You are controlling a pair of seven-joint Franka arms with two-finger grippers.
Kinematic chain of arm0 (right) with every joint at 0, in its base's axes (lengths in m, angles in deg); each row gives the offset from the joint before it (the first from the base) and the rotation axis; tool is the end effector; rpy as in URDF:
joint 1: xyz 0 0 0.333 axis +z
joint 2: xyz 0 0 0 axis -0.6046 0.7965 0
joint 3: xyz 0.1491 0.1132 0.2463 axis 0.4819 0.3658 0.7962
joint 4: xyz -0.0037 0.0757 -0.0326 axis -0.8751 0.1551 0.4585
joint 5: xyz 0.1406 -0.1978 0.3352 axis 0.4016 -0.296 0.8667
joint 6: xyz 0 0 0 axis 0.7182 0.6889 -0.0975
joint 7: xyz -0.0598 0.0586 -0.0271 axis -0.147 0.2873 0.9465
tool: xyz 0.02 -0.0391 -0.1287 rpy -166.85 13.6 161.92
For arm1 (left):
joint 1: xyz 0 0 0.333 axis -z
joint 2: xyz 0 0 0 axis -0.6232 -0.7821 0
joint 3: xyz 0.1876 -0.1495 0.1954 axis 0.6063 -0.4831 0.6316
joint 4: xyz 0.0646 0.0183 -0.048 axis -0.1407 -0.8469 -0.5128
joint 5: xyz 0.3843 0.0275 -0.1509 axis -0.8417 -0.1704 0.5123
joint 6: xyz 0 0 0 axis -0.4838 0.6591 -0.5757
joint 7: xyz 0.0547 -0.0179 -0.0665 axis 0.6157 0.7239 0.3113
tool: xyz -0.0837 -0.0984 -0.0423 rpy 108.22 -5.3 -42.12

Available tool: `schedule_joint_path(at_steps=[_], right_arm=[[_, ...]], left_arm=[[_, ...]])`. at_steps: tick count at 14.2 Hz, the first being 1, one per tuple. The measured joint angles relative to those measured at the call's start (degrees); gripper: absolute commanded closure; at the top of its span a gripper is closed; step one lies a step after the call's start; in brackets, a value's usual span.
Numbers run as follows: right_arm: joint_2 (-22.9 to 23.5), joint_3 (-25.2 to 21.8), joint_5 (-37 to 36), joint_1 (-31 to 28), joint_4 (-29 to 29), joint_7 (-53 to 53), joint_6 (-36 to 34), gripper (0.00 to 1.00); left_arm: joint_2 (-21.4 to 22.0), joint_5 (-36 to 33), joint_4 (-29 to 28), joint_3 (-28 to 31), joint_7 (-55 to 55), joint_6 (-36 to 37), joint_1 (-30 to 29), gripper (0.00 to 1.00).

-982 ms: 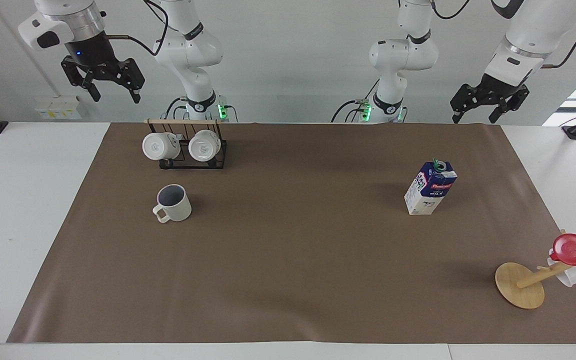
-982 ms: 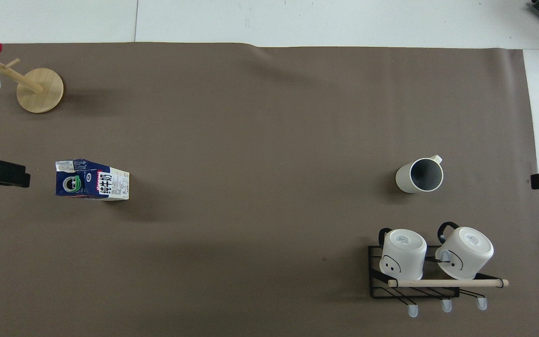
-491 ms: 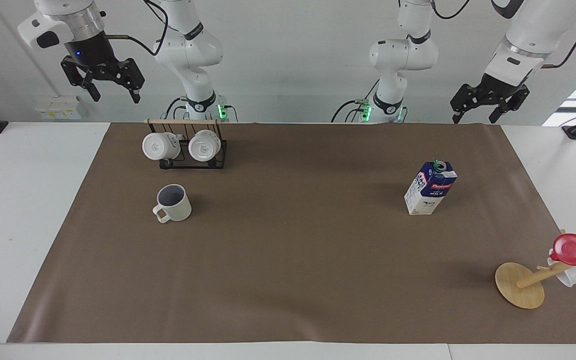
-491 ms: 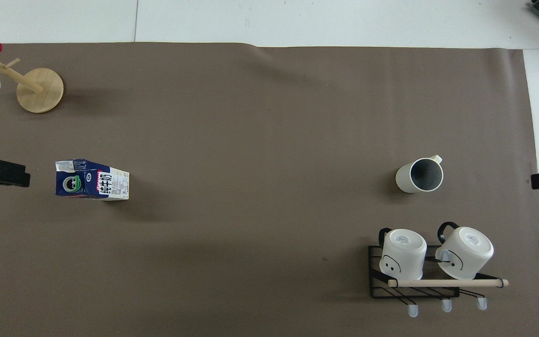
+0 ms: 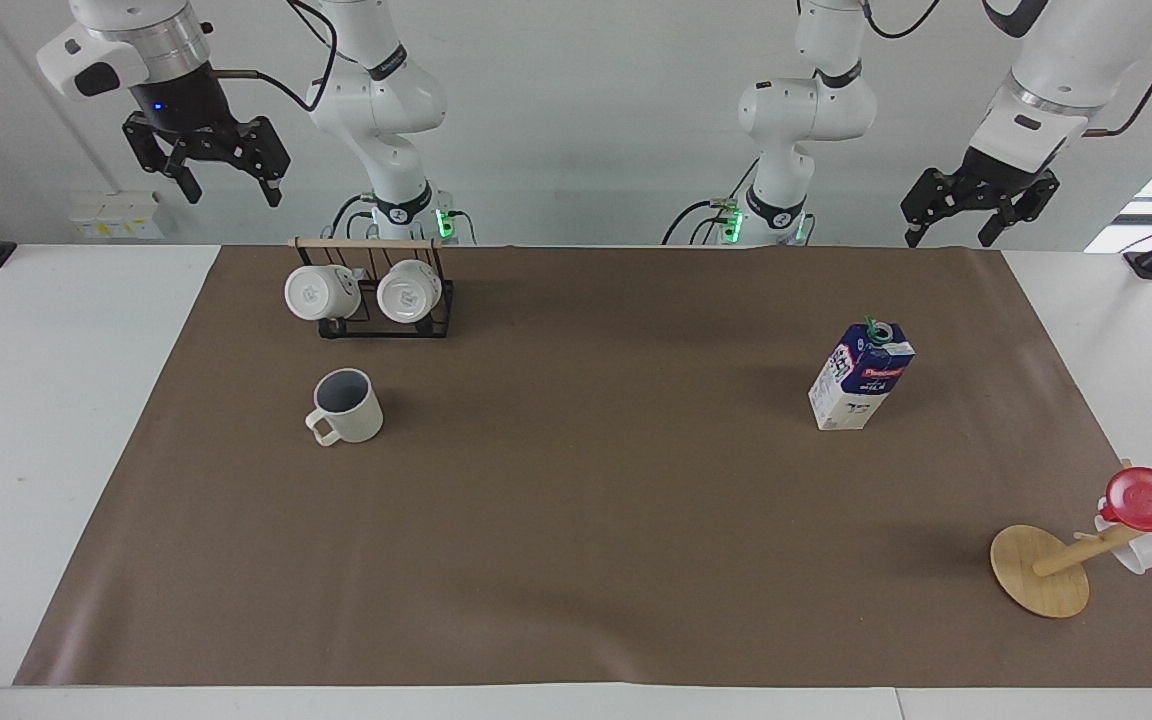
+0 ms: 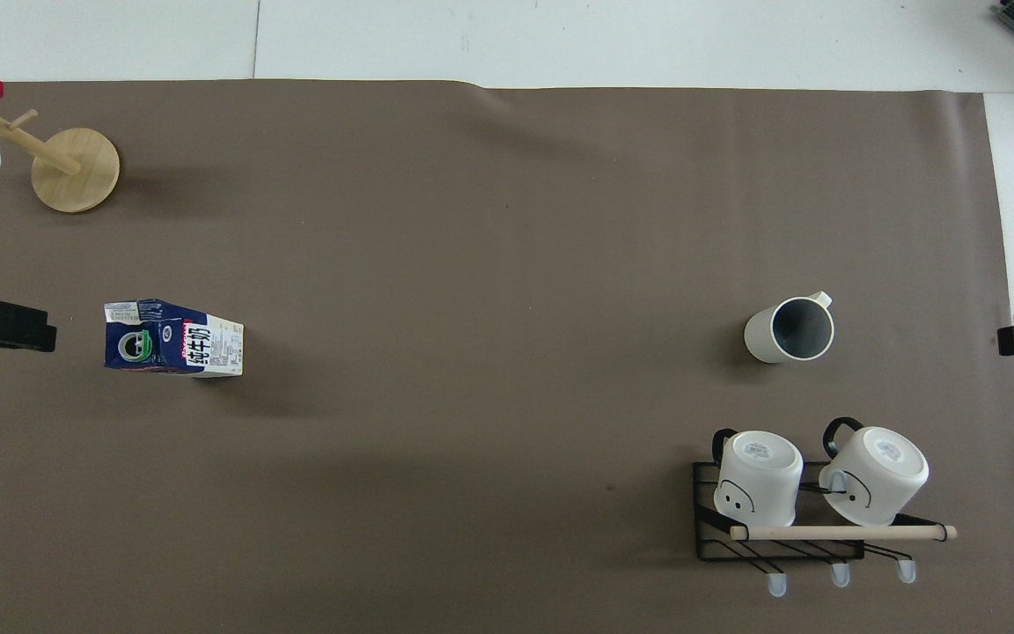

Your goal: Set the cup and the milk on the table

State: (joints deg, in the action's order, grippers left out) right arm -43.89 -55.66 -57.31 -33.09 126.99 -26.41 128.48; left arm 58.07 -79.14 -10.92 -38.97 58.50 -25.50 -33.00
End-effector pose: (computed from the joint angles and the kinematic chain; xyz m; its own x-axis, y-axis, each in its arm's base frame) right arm 0.5213 -0.0293 0.6570 0.9984 -0.0572 -0.0029 -0.0572 -0.9982 0.0181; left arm 0.5296 -0.0266 0.6117 0.9986 -0.0506 -0.0176 -0.0506 -0.9987 -0.0014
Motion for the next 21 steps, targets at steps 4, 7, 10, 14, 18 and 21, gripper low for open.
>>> schedule_joint_path(at_steps=[4, 7, 10, 14, 18, 21], right_arm=[[0.0, 0.0, 0.0, 0.0, 0.1, 0.0, 0.0, 0.00], [0.0, 0.0, 0.0, 0.0, 0.2, 0.0, 0.0, 0.00], [0.0, 0.0, 0.0, 0.0, 0.2, 0.0, 0.0, 0.00], [-0.1, 0.0, 0.0, 0.0, 0.5, 0.0, 0.0, 0.00], [-0.3, 0.0, 0.0, 0.0, 0.8, 0.0, 0.0, 0.00], [-0.3, 0.0, 0.0, 0.0, 1.2, 0.0, 0.3, 0.00]], left_arm=[[0.0, 0.0, 0.0, 0.0, 0.0, 0.0, 0.0, 0.00], [0.0, 0.0, 0.0, 0.0, 0.0, 0.0, 0.0, 0.00], [0.0, 0.0, 0.0, 0.0, 0.0, 0.0, 0.0, 0.00], [0.0, 0.0, 0.0, 0.0, 0.0, 0.0, 0.0, 0.00], [0.0, 0.0, 0.0, 0.0, 0.0, 0.0, 0.0, 0.00], [0.0, 0.0, 0.0, 0.0, 0.0, 0.0, 0.0, 0.00]])
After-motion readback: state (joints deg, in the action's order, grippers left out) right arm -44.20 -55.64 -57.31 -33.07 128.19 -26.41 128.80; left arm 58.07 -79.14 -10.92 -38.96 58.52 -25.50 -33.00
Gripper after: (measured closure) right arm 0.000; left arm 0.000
